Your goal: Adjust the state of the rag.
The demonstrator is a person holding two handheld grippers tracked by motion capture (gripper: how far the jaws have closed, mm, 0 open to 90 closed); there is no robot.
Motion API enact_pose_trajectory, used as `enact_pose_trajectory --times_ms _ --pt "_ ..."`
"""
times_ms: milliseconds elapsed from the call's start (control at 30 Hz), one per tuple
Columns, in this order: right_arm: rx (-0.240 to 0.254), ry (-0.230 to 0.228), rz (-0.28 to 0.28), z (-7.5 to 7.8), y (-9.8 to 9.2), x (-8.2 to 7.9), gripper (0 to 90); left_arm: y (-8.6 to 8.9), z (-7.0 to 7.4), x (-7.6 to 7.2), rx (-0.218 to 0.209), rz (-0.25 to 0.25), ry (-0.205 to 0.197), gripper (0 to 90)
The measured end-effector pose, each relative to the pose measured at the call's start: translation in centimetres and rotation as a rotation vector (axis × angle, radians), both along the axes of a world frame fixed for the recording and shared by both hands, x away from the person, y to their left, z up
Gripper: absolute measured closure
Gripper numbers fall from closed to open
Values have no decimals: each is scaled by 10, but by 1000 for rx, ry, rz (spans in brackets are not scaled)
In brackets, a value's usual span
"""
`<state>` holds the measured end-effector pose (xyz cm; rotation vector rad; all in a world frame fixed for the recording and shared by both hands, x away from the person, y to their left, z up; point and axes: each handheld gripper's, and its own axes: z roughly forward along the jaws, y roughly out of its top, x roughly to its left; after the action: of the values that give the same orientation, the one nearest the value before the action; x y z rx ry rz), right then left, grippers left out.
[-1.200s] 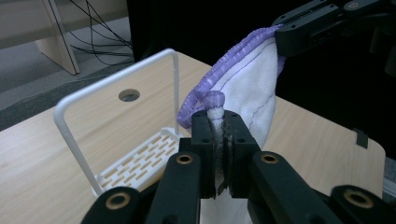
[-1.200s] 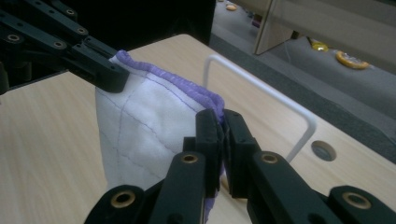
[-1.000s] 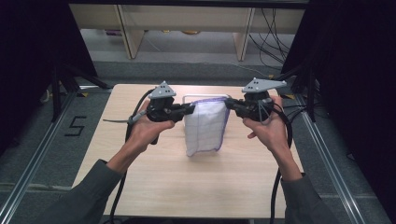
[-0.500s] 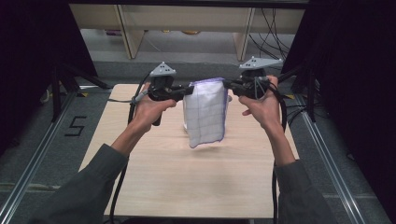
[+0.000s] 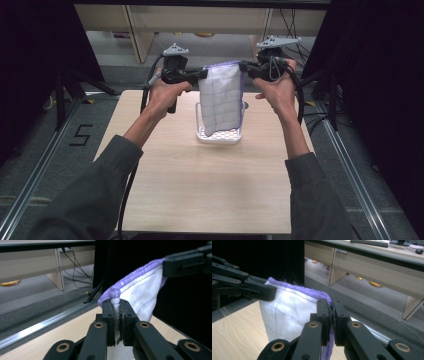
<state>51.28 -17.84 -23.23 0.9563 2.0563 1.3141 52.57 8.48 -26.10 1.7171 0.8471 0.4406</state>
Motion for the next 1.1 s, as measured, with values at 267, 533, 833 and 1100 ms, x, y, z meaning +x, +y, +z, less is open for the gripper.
enact_pose_trajectory --times_ms 267,533,833,1100 --pt "28 -1 -37 0 1 22 863 -4 -5 30 -46 59 -3 838" --pt "31 20 -101 -19 6 48 862 -10 -25 56 -72 93 6 833" --pt "-8 53 -155 -44 17 71 861 -12 -50 72 -34 120 34 823" --pt "-71 79 -190 -60 26 81 860 -15 -78 81 12 132 66 804"
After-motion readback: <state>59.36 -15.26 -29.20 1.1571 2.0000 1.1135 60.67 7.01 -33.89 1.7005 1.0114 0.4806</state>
